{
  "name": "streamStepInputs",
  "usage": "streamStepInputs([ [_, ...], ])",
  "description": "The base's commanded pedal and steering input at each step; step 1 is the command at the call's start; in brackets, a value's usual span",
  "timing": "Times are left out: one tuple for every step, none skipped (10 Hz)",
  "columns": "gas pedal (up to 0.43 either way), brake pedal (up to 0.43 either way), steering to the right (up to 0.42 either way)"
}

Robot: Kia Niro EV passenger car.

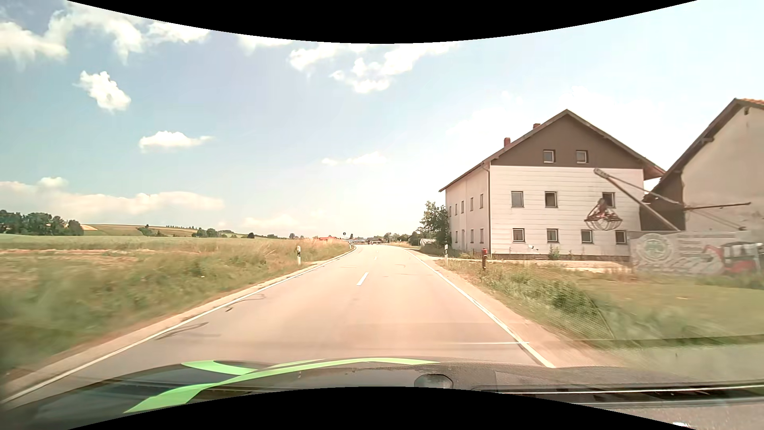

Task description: Follow the waypoints while adhering to traffic rules and regulations

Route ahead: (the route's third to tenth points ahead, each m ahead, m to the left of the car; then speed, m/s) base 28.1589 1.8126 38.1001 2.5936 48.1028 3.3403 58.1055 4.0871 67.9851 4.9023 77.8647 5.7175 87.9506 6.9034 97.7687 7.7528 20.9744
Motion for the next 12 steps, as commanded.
streamStepInputs([
  [0.421, 0.000, -0.016],
  [0.421, 0.000, -0.016],
  [0.409, 0.000, -0.016],
  [0.378, 0.000, -0.016],
  [0.378, 0.000, -0.016],
  [0.378, 0.000, -0.016],
  [0.378, 0.000, -0.017],
  [0.370, 0.000, -0.015],
  [0.370, 0.000, -0.013],
  [0.370, 0.000, -0.013],
  [0.370, 0.000, -0.014],
  [0.378, 0.000, -0.018],
])
